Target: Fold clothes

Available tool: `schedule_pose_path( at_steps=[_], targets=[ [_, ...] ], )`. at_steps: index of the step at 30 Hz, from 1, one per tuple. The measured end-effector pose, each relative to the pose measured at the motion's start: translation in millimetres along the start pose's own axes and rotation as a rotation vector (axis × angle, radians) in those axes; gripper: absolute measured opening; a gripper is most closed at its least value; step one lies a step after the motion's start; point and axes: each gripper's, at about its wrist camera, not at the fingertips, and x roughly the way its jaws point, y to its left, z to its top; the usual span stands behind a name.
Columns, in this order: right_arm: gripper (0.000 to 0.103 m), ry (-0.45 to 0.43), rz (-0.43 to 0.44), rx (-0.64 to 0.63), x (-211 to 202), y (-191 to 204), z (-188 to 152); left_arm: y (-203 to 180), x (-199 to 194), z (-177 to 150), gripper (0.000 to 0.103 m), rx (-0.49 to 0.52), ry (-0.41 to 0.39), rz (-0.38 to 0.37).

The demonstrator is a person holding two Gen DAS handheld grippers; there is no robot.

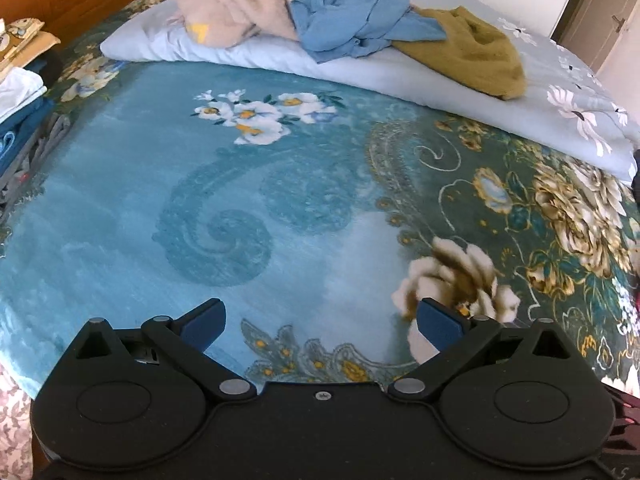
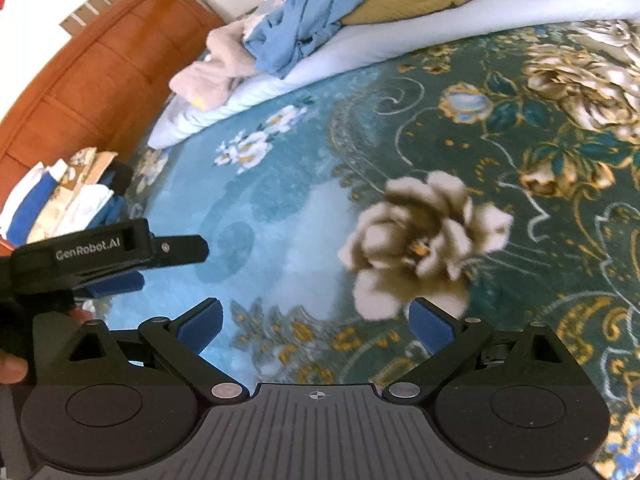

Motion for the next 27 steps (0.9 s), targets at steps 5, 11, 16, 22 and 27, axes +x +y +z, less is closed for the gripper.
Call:
schedule_pose_path(
  at_steps=[5, 11, 16, 22, 27],
  targets=[
    [0.100, 0.006, -0.026, 0.036, -7.4, 1.1, -13.4, -3.8, -6.4, -11.1, 0.101, 0.060, 0.000, 0.041],
    [0.100, -0.022, -0.071, 0.048, -14.4, 21.7, -31.3, 10.3, -15.1, -26.5, 0.101, 0.093, 0.005, 0.016],
    [0.100, -0.017, -0.070, 0.045, -17.8, 54.2, -42.6, 30.2, -34.7, -33.1, 0.101, 0.111, 0.009, 0.025],
    [0.100, -0.052, -0.070, 0.045, -38.2, 93.6, -50.4, 57.9, -59.9, -35.7, 0.101, 0.090, 0.034, -0.058],
    [0.100, -0.066, -0.084, 0.035, -57.7, 122.8, -57.2, 75.1, -92.3, -40.2, 0.101, 0.115, 0.001, -0.056]
  ],
)
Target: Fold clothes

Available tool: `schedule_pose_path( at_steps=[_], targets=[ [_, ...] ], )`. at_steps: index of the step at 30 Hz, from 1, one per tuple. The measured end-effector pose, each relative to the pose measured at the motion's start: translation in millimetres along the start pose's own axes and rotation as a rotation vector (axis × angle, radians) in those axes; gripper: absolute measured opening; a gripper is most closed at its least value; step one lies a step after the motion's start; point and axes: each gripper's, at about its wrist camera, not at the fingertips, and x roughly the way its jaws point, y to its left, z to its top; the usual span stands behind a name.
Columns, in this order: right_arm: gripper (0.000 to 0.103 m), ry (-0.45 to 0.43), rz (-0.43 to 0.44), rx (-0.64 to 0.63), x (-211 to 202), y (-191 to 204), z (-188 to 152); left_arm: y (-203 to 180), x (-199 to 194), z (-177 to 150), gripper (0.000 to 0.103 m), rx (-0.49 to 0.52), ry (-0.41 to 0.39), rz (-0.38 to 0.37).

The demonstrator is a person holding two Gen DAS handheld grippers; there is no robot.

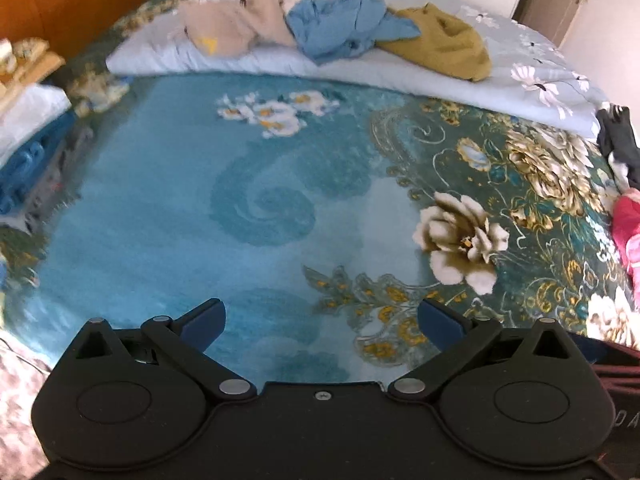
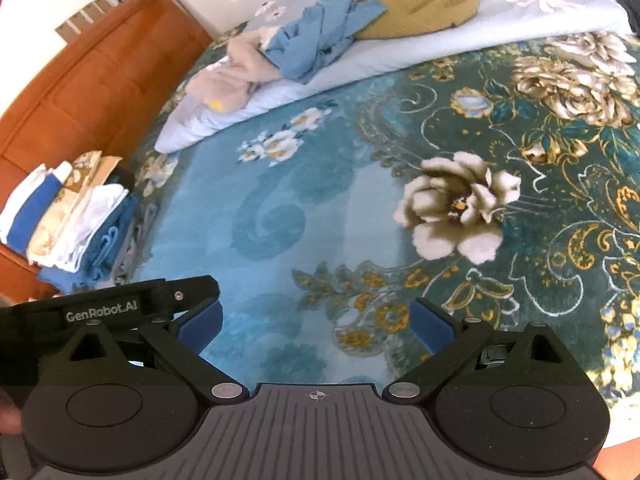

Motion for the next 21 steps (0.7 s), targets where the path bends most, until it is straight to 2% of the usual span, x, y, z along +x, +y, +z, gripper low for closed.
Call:
schedule_pose_path(
  at_steps=[7, 13, 19, 21],
  targets=[
    [0.101, -0.022, -0.018, -0.031, -35.3, 30.2, -6.3, 23.6, -47.6, 0.9, 0.101, 0.006, -0.050, -0.012],
    [0.101, -0.034, -0.062, -0.026, -53.1, 49.5, -9.0, 33.4, -87.7, -3.9, 0.101, 0.079, -0.132, -0.014],
    [0.101, -0.047, -0.118, -0.093, -74.4, 69.5, -0.4, 40.3, -114.4, -11.9, 0.101, 0.102, -0.170, 0.014],
    [0.101, -0.048, -0.138, -0.126, -81.1, 76.0, 3.5, 41.6, -122.9, -8.6, 0.101, 0.111, -0.199, 0.050]
  ],
)
